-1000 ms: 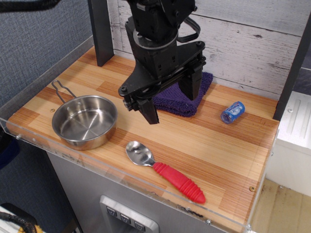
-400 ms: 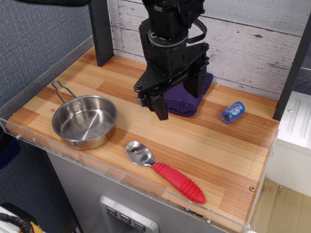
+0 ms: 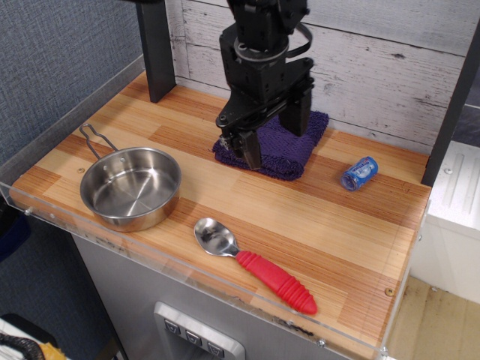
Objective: Move blue cloth little bit left and keep it near to vessel
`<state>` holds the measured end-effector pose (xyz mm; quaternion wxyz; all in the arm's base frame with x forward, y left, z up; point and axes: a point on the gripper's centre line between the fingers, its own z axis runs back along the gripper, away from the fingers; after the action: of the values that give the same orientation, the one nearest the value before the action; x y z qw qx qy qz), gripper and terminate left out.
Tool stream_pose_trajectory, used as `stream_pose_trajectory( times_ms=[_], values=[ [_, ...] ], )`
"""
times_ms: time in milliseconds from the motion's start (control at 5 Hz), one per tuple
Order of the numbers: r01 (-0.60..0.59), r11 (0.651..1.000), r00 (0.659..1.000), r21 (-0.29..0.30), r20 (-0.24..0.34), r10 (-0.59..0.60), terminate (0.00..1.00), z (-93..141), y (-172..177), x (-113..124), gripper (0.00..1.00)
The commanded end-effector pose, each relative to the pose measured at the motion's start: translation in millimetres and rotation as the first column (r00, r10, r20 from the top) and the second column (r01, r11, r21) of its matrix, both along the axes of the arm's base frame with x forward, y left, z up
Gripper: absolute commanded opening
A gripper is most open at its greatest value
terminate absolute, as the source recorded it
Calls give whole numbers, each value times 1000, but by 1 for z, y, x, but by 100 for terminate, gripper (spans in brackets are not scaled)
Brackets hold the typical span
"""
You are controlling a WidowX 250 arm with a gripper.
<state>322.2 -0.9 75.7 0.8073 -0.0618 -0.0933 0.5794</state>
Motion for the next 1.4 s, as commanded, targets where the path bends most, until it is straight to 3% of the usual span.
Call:
stream_pose_trajectory(
  times_ms=[0,600,1200],
  values=[
    [-57,998,998,14,36,56,0,-1,27,34,100],
    [-57,998,998,1,0,57,0,-31,22,66,100],
    [-119,993,989,5,-82,119,0,-53,33,60,100]
  ],
)
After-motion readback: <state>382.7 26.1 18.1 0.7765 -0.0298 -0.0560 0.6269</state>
